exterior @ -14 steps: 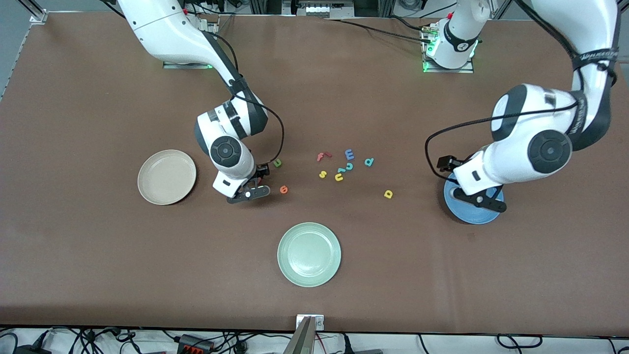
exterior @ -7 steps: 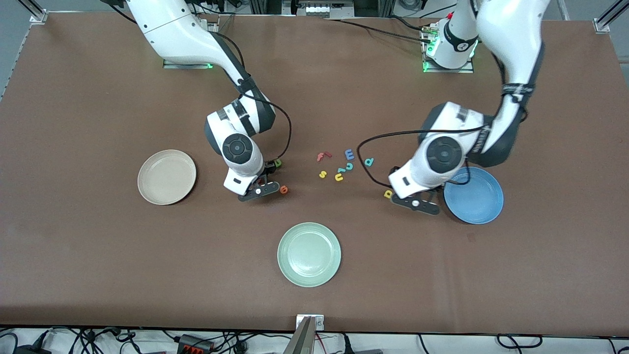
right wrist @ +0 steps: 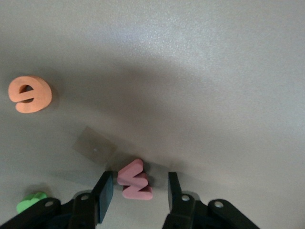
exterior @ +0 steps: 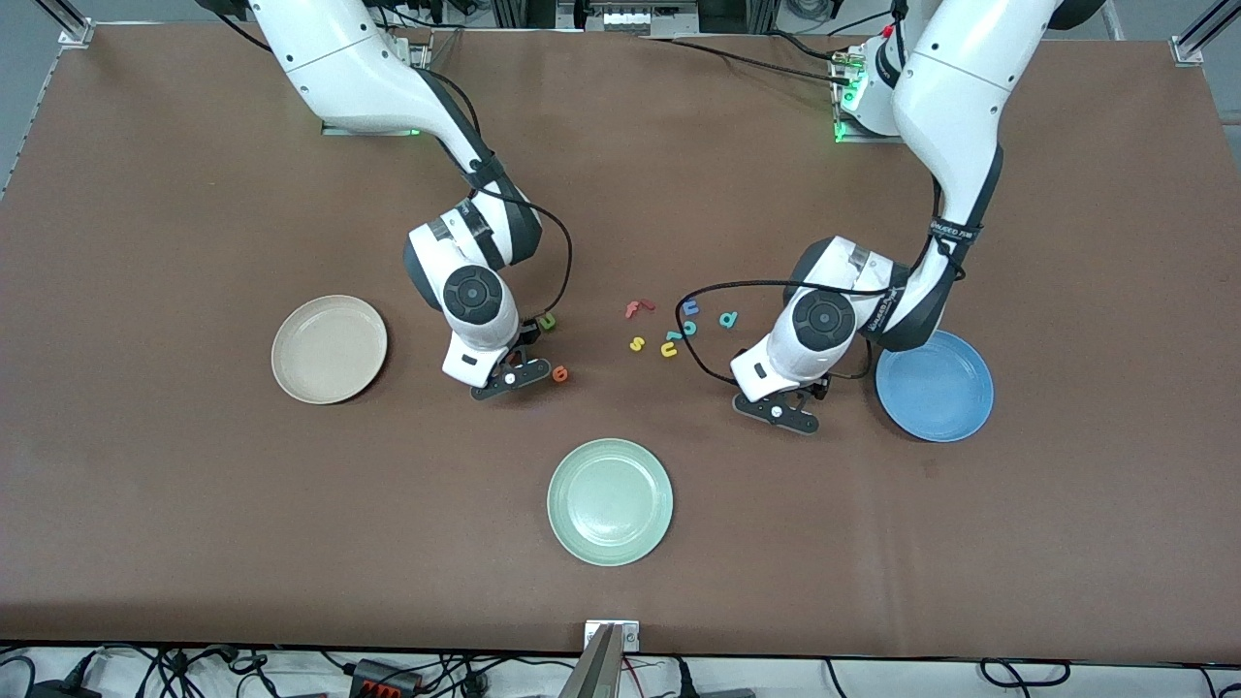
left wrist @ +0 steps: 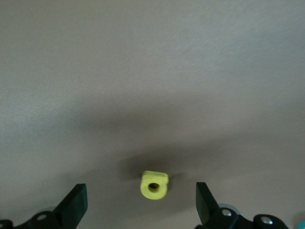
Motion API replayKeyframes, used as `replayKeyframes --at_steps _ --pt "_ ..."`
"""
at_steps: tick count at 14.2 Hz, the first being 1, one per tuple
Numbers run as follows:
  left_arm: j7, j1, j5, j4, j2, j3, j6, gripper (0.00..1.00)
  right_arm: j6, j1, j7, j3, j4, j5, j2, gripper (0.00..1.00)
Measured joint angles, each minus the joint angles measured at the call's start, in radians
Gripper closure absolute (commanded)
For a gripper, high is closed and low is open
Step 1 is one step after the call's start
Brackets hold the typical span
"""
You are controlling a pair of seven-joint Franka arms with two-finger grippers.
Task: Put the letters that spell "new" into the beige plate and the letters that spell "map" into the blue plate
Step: 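Close both grippers on the pink w and yellow a letters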
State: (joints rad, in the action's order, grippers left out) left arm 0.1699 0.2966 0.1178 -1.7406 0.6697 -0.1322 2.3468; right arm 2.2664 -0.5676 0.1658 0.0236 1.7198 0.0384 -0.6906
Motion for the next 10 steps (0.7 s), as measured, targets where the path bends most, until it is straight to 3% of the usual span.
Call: replayKeyframes --at_steps 1,4,6,9,10 --pt "-0.014 -0.01 0.0 -0.015 0.001 -0.003 0.024 0.14 0.001 0.0 -0.002 0.0 0.0 0.0 -0.001 0.57" --pt "-0.034 -0.013 0.0 -0.044 0.004 -0.009 0.071 0.16 0.001 -0.001 -0.005 -0.001 -0.002 0.0 -0.001 0.9" --pt "-0.036 -0.012 0.0 -0.054 0.01 -0.015 0.09 0.23 0.001 0.0 -0.005 -0.002 -0.006 0.0 0.0 0.92" --pt "-0.039 -0.01 0.0 -0.068 0.009 -0.018 0.1 0.64 0.001 0.005 -0.005 0.009 -0.007 0.0 0.0 0.94" --pt "-0.039 -0.008 0.0 -0.067 0.005 -0.02 0.1 0.72 0.0 0.012 -0.005 0.016 -0.009 0.0 0.001 0.94"
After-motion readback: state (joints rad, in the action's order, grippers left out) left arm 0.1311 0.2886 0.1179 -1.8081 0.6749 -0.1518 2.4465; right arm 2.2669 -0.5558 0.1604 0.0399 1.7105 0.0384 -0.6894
